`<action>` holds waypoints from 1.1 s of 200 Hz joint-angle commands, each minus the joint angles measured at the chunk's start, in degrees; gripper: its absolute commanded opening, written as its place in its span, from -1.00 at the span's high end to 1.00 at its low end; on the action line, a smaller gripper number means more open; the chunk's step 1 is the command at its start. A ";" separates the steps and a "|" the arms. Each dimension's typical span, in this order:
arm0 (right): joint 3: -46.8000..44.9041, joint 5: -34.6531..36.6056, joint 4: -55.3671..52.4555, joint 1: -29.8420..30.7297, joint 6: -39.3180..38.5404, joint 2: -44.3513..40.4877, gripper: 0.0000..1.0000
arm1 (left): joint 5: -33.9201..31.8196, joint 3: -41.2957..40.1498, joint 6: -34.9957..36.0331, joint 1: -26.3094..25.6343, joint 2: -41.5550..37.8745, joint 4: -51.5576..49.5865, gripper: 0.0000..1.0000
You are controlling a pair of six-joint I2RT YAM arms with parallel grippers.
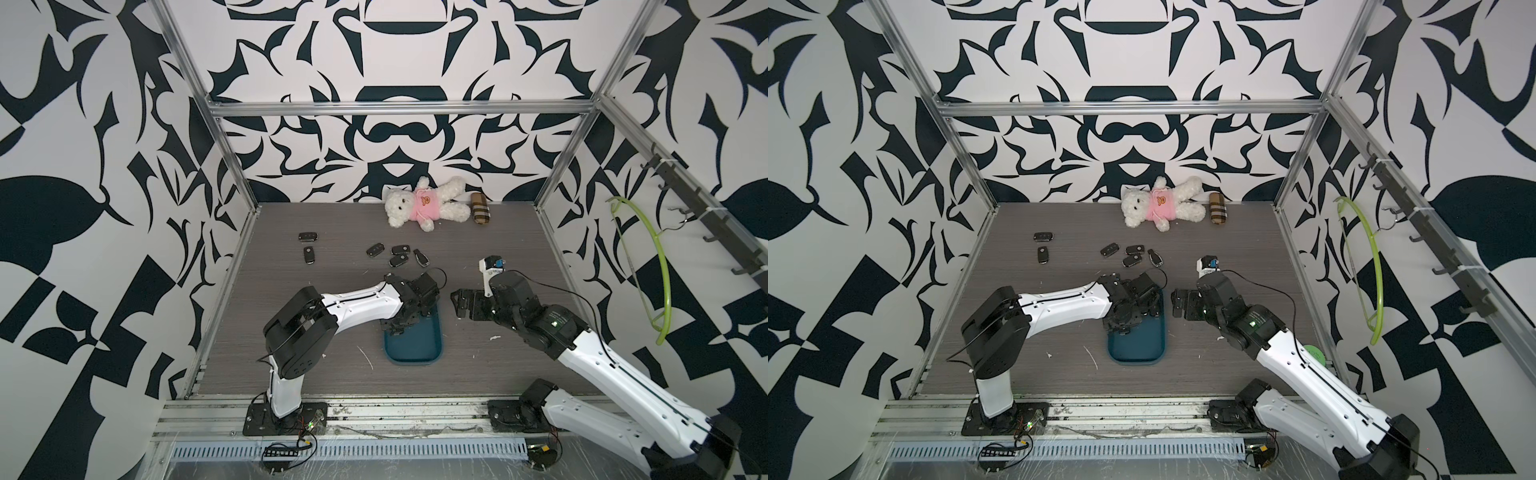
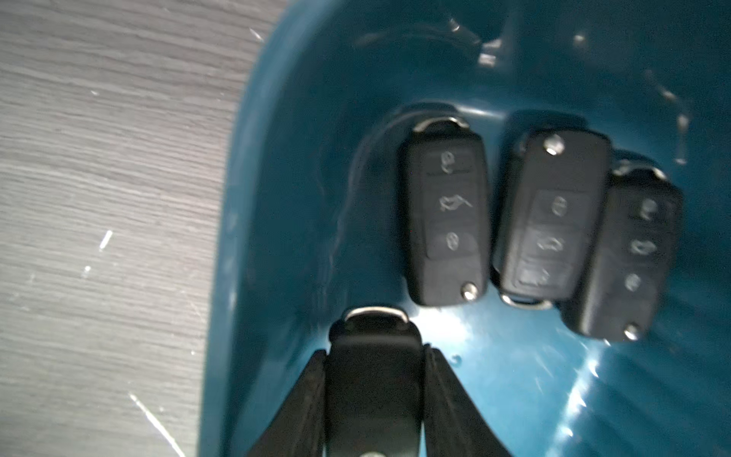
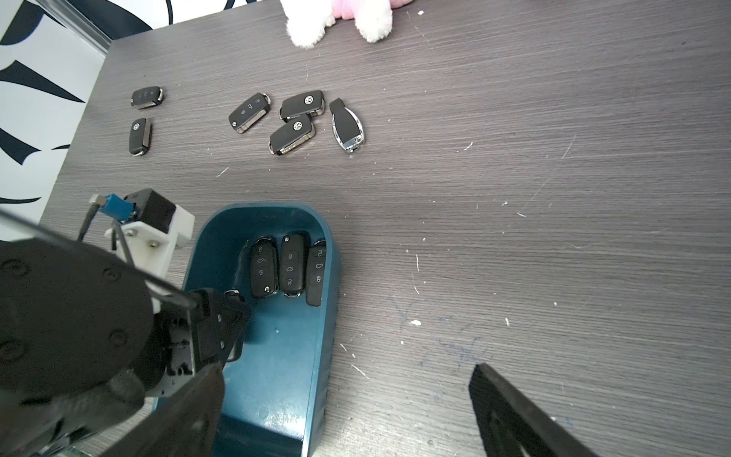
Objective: Place the car key into the storage box
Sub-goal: Place the car key in the storage box.
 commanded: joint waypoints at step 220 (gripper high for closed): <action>-1.83 0.52 1.83 -2.53 -0.17 1.55 -0.99 | 7.09 0.84 4.93 -3.44 -0.82 -0.45 0.36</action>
